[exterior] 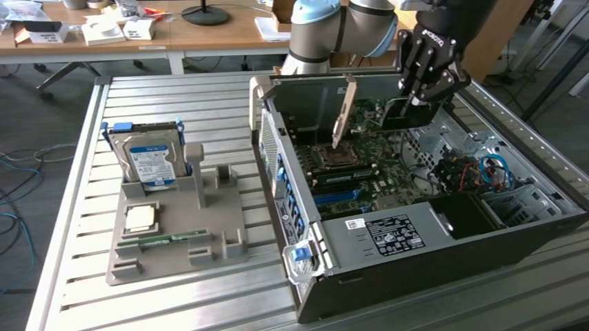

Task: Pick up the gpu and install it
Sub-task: 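Insert the gpu into the slot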

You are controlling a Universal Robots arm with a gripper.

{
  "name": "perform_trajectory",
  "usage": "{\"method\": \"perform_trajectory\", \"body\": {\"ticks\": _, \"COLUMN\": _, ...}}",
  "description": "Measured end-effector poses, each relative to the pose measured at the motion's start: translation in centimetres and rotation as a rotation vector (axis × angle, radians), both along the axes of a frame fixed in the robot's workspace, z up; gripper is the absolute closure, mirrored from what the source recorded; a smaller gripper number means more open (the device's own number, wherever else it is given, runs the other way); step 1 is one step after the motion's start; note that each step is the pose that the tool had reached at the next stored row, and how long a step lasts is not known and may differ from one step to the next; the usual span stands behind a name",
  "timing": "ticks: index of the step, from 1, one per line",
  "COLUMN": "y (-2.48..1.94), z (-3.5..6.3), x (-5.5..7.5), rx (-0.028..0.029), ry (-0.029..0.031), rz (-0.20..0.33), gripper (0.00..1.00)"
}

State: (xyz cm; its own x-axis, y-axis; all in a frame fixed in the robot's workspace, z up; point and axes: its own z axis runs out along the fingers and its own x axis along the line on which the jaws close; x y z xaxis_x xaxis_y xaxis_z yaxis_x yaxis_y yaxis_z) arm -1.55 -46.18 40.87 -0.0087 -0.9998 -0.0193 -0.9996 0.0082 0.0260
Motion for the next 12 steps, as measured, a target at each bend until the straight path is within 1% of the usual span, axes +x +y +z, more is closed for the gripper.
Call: {"method": "perform_trajectory", "body": {"ticks": 12, "y": 0.05, "z": -2.06, "x": 0.0, "rx": 0.0, "ry": 0.0, "rz": 0.0, "gripper": 0.73}}
